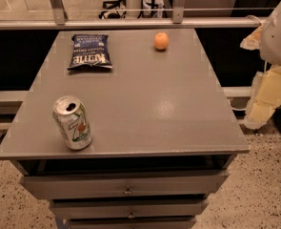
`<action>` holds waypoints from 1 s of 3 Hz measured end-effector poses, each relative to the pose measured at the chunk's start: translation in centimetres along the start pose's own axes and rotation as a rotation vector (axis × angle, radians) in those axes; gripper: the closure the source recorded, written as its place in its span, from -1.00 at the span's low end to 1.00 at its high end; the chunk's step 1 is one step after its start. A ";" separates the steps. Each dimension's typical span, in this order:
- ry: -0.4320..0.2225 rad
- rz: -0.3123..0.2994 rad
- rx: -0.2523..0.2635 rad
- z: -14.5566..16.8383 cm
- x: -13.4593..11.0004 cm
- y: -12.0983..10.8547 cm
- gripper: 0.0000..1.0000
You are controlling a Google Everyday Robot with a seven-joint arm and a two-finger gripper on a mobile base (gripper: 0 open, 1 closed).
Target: Move 7up can near orange
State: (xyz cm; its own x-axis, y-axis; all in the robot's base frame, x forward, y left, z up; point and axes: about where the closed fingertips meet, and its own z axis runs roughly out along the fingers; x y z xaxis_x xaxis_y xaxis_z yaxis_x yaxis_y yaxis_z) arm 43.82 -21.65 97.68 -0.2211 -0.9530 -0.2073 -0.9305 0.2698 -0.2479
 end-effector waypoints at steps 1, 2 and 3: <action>0.000 0.000 0.000 0.0 0.0 0.0 -1.00; -0.031 -0.001 -0.006 0.7 -0.6 0.0 -1.00; -0.183 0.019 -0.063 5.2 -3.5 0.7 -1.00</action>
Offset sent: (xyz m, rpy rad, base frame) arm 0.0243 0.0401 -0.0413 0.2006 0.0023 0.0661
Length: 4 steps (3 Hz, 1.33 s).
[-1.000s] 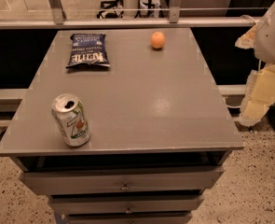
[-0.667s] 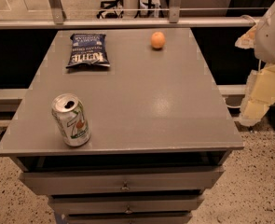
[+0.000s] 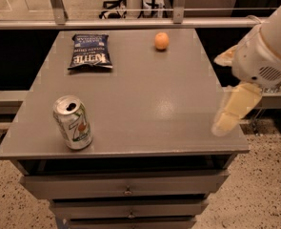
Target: Move 7up can near orange
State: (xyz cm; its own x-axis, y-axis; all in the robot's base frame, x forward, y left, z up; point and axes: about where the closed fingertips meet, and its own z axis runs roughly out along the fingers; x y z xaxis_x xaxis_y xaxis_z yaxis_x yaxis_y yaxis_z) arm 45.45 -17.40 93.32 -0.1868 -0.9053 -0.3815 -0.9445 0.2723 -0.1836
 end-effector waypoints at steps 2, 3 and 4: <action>-0.354 -0.005 -0.154 8.5 -7.5 2.8 -1.00; -0.496 -0.028 -0.201 9.7 -11.4 4.3 -1.00; -0.512 -0.034 -0.207 9.5 -12.2 4.6 -1.00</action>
Offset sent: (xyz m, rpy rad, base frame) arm 0.0113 0.1696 -0.0634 0.6066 0.0522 0.2295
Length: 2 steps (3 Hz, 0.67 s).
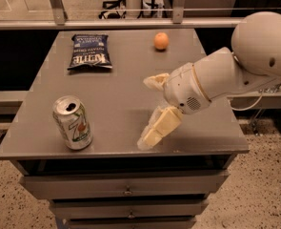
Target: Move 7up can near orange
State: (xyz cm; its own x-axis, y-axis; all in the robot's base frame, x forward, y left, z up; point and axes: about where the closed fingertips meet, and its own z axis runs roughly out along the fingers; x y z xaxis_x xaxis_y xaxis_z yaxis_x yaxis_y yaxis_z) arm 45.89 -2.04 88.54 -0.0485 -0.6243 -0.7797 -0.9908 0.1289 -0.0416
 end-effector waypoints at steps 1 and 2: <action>0.000 0.000 0.000 0.0 0.0 0.0 -1.00; -0.079 -0.016 -0.020 2.1 -1.6 0.2 -1.00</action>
Offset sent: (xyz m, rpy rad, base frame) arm 0.0091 0.1168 -0.0005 0.3754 -0.0454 0.1318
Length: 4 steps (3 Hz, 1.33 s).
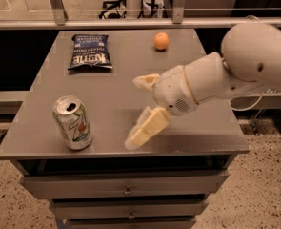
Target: Move 7up can near orange
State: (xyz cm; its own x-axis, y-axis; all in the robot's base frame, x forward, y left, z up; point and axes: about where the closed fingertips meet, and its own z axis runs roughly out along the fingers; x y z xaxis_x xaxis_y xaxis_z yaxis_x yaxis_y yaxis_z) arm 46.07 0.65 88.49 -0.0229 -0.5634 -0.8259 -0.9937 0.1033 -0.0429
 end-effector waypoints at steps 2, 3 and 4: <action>-0.286 -0.017 -0.082 7.8 -4.6 0.7 -1.00; -0.365 -0.005 -0.127 10.1 -5.4 2.0 -1.00; -0.399 0.003 -0.144 11.2 -5.8 2.6 -1.00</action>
Offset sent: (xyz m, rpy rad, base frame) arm 0.0024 0.1280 -0.0127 0.4226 0.0193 0.1309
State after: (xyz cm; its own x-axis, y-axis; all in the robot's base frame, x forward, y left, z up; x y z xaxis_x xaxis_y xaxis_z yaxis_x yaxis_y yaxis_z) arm 44.83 13.37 86.85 -0.0101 -0.1991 -0.9799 -0.9995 -0.0266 0.0157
